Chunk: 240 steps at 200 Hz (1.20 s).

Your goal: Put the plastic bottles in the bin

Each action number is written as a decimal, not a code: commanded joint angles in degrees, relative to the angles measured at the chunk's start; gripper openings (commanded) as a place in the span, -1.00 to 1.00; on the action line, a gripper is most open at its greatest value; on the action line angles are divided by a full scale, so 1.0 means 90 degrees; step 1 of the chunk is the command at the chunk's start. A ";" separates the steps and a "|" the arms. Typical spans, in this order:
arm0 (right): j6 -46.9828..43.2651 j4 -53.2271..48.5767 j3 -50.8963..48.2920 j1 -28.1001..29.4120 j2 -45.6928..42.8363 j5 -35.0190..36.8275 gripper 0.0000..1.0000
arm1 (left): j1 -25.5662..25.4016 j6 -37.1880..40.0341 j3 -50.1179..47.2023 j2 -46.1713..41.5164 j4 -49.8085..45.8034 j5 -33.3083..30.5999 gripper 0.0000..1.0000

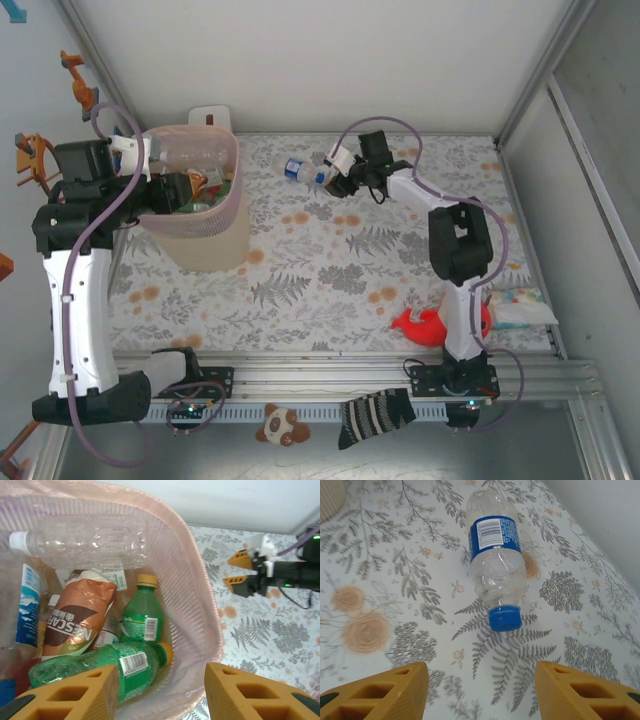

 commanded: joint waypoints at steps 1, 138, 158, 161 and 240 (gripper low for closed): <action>-0.0692 0.0174 0.0535 -0.0039 0.0429 -0.0141 0.17 | 0.0014 -0.0257 -0.0209 -0.0197 0.0383 0.0334 -0.03; -0.1049 0.0425 0.2293 -0.0007 0.2491 0.0043 0.31 | -0.0015 -0.0593 -0.0343 -0.0258 0.0579 0.0775 -0.02; -0.1068 0.0405 0.2397 0.0011 0.2567 0.0075 0.27 | -0.0015 -0.0595 -0.0355 -0.0283 0.0574 0.0767 -0.02; -0.1061 0.0402 0.2416 0.0016 0.2580 0.0078 0.26 | -0.0015 -0.0599 -0.0365 -0.0289 0.0574 0.0766 -0.02; -0.1038 0.0254 0.2567 0.0105 0.2528 0.0031 -0.23 | -0.0020 -0.0601 -0.0421 -0.0352 0.0607 0.0796 -0.02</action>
